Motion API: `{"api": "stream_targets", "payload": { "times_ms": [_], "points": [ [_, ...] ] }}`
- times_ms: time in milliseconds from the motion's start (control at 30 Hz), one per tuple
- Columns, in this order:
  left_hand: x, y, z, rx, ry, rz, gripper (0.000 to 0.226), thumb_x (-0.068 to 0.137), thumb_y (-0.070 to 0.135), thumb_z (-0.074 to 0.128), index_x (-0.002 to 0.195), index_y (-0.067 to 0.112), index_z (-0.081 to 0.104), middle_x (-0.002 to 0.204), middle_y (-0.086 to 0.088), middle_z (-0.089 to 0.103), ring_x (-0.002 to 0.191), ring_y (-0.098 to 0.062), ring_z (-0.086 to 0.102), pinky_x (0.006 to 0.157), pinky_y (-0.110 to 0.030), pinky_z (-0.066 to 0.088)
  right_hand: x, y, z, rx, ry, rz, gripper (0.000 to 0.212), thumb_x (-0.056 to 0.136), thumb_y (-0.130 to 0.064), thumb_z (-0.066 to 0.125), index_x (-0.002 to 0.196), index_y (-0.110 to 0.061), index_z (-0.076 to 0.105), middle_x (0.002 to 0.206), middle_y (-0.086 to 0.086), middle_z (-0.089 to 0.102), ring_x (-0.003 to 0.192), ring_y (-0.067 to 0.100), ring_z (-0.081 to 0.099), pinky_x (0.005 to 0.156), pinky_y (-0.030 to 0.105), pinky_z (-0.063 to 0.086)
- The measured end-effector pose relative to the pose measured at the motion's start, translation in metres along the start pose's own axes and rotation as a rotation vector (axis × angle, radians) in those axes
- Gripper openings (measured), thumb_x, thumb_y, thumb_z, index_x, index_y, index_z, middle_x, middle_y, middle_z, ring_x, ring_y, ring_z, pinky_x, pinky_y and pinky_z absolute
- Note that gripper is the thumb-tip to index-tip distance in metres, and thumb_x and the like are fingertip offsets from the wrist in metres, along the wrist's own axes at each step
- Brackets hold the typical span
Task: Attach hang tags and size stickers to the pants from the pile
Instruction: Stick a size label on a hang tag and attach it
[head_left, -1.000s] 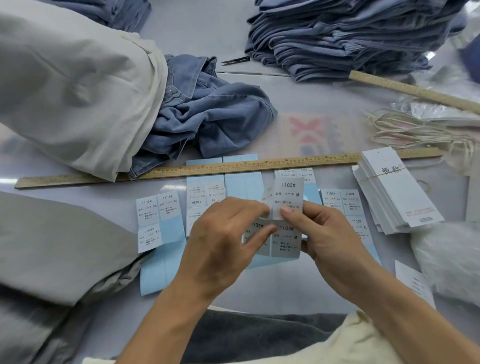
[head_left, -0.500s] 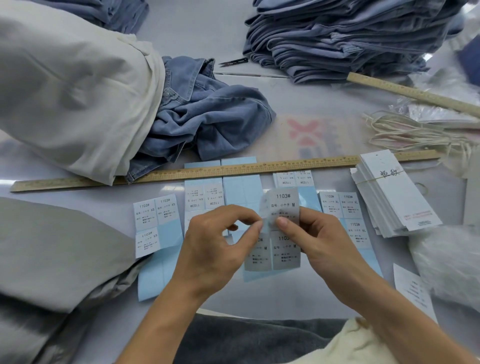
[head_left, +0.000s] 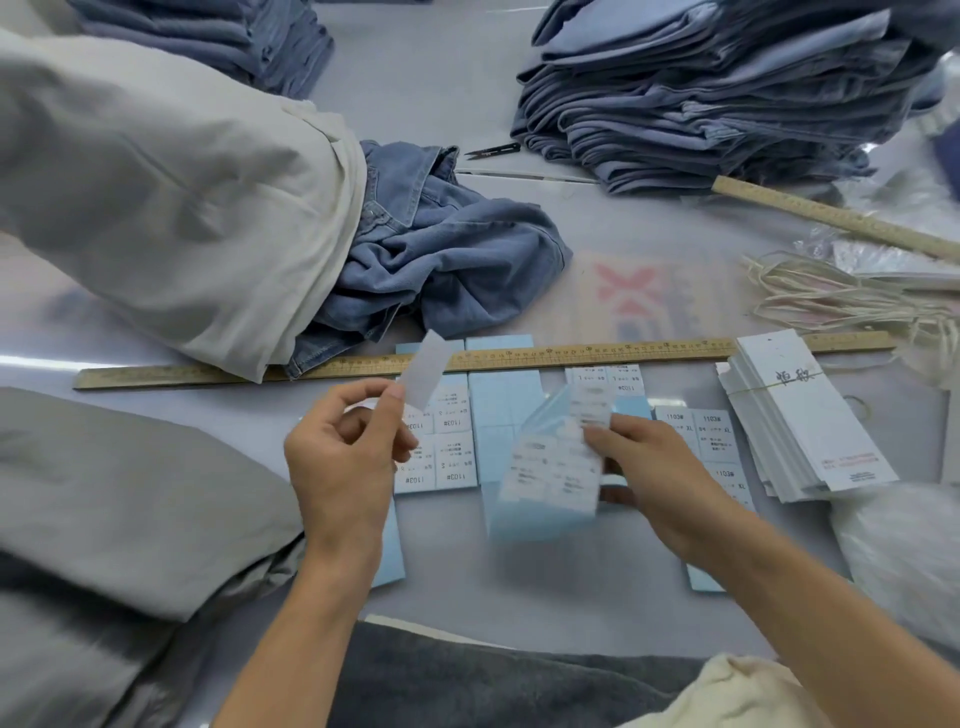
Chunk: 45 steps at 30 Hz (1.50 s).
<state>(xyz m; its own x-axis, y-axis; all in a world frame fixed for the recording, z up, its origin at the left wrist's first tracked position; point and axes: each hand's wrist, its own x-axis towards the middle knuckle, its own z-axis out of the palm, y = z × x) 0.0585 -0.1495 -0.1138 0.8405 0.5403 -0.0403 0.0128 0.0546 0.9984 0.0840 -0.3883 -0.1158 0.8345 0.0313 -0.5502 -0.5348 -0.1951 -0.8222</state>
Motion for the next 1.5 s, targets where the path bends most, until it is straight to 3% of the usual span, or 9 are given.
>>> {"api": "stream_targets", "payload": {
  "times_ms": [200, 300, 367, 500, 867, 1067, 1167, 1333, 1500],
  "points": [
    [-0.011, 0.025, 0.001, 0.016, -0.055, 0.079, 0.005, 0.095, 0.018, 0.072, 0.093, 0.022, 0.073, 0.073, -0.005, 0.076, 0.061, -0.021, 0.072, 0.055, -0.022, 0.054, 0.041, -0.043, 0.011, -0.700, 0.142, -0.156, 0.052, 0.103, -0.032, 0.056, 0.149, -0.011, 0.043, 0.129, 0.009, 0.060, 0.117, 0.026, 0.058, 0.096, 0.041, 0.048],
    [-0.032, 0.028, 0.000, 0.146, -0.085, 0.264, 0.005, 0.095, 0.025, 0.073, 0.093, 0.028, 0.070, 0.078, 0.007, 0.077, 0.068, -0.014, 0.074, 0.061, -0.021, 0.056, 0.006, -0.052, 0.010, -0.342, 0.296, -0.336, 0.023, 0.101, -0.028, 0.059, 0.121, -0.021, 0.067, 0.103, -0.002, 0.070, 0.093, 0.014, 0.066, 0.084, 0.035, 0.054],
    [-0.045, 0.032, -0.002, 0.318, -0.106, 0.581, 0.002, 0.097, 0.025, 0.072, 0.096, 0.023, 0.071, 0.083, 0.012, 0.075, 0.071, -0.006, 0.070, 0.067, -0.015, 0.054, -0.033, -0.049, 0.013, -0.015, 0.135, -0.241, 0.021, 0.100, -0.031, 0.062, 0.089, -0.020, 0.076, 0.081, 0.001, 0.074, 0.072, 0.012, 0.068, 0.066, 0.026, 0.056],
    [-0.072, 0.039, -0.005, 0.612, -0.265, 1.219, 0.008, 0.095, 0.012, 0.073, 0.101, 0.009, 0.068, 0.086, -0.005, 0.072, 0.075, -0.016, 0.064, 0.064, -0.028, 0.053, -0.105, -0.050, 0.002, 0.208, -0.081, -0.038, 0.035, 0.086, -0.049, 0.069, 0.088, -0.015, 0.078, 0.084, 0.009, 0.072, 0.071, 0.017, 0.065, 0.065, 0.030, 0.057],
    [-0.111, 0.103, 0.004, 0.716, -0.566, 1.612, 0.010, 0.095, 0.000, 0.069, 0.094, 0.003, 0.078, 0.081, -0.009, 0.073, 0.064, -0.019, 0.066, 0.048, -0.032, 0.052, -0.177, -0.071, -0.048, -0.005, -0.058, -0.053, 0.013, 0.092, -0.016, 0.073, 0.078, -0.015, 0.073, 0.074, 0.005, 0.068, 0.065, 0.012, 0.062, 0.065, 0.025, 0.055],
    [-0.170, 0.094, -0.018, 0.664, -0.645, 1.094, 0.025, 0.102, 0.026, 0.061, 0.087, 0.011, 0.074, 0.069, 0.001, 0.064, 0.057, -0.023, 0.057, 0.048, -0.038, 0.049, -0.211, -0.048, -0.077, -0.126, 0.091, -0.219, 0.009, 0.095, -0.013, 0.069, 0.087, -0.010, 0.070, 0.073, 0.002, 0.069, 0.068, 0.014, 0.060, 0.065, 0.025, 0.056],
    [-0.207, 0.082, -0.038, 0.864, -0.791, 0.453, 0.040, 0.098, 0.053, 0.052, 0.075, 0.023, 0.063, 0.058, 0.008, 0.054, 0.056, -0.014, 0.048, 0.055, -0.036, 0.045, -0.244, -0.028, -0.097, -0.226, -0.193, -0.238, 0.008, 0.094, -0.018, 0.070, 0.087, -0.014, 0.071, 0.080, 0.001, 0.072, 0.070, 0.013, 0.061, 0.067, 0.024, 0.054],
    [-0.252, 0.075, -0.058, 0.968, -0.878, -0.124, 0.040, 0.091, 0.064, 0.059, 0.076, 0.027, 0.062, 0.051, 0.011, 0.065, 0.039, -0.008, 0.054, 0.052, -0.027, 0.048, -0.274, -0.004, -0.102, -0.632, -0.587, -0.135, 0.011, 0.098, -0.027, 0.067, 0.091, -0.019, 0.069, 0.085, 0.010, 0.070, 0.072, 0.013, 0.062, 0.070, 0.026, 0.054],
    [-0.267, 0.074, -0.041, 0.749, -0.798, -0.357, 0.039, 0.077, 0.053, 0.080, 0.083, 0.019, 0.063, 0.055, -0.004, 0.069, 0.034, -0.022, 0.056, 0.043, -0.025, 0.040, -0.282, 0.015, -0.083, -0.637, -0.752, -0.052, 0.012, 0.100, -0.023, 0.065, 0.097, -0.012, 0.066, 0.086, -0.005, 0.071, 0.081, 0.010, 0.068, 0.080, 0.031, 0.059]
  ]
}}
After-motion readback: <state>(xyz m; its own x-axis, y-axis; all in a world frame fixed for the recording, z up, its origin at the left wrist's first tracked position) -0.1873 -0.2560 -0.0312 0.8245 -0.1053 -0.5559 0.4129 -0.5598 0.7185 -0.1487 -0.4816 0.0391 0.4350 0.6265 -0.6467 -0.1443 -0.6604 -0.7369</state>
